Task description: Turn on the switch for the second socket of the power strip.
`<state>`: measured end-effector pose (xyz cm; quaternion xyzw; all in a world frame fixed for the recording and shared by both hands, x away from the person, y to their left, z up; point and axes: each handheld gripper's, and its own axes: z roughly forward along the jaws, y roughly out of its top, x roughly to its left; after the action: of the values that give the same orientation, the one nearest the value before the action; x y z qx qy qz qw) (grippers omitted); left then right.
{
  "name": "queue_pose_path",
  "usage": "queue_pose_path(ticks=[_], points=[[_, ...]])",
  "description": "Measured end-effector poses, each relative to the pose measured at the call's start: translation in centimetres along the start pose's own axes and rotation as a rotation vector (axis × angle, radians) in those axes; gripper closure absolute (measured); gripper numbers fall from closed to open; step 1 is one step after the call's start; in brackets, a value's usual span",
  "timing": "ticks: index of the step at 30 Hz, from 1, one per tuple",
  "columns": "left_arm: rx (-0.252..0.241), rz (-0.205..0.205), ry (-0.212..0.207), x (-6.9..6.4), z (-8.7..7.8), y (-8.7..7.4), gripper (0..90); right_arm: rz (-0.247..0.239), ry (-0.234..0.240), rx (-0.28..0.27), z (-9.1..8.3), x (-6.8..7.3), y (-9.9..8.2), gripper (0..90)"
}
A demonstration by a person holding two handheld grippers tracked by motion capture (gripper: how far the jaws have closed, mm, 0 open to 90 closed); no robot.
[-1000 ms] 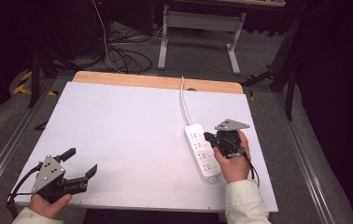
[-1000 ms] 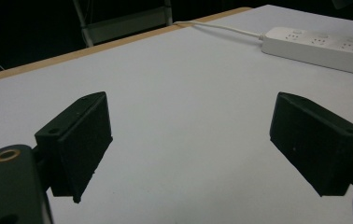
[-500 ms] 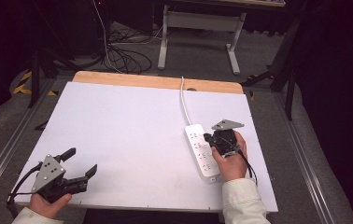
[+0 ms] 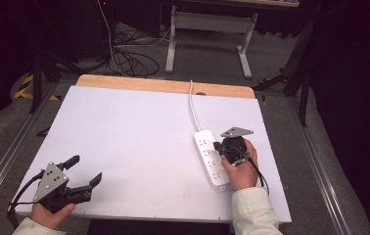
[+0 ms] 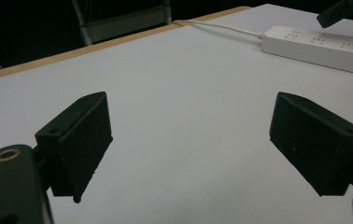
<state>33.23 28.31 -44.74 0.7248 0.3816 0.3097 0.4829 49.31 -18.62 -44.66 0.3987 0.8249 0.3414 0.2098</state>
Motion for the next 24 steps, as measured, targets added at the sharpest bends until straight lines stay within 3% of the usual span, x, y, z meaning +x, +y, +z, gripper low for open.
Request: queue_pose_path(ticks=[8, 24], points=[[0.000, 0.000, 0.000, 0.00, -0.01, 0.00, 13.5, -0.025, -0.016, 0.025, 0.34, 0.28, -0.12, 90.0], [0.003, 0.001, -0.002, -0.02, 0.03, 0.00, 13.5, -0.029, -0.028, 0.044, 0.54, 0.49, -0.18, 90.0]])
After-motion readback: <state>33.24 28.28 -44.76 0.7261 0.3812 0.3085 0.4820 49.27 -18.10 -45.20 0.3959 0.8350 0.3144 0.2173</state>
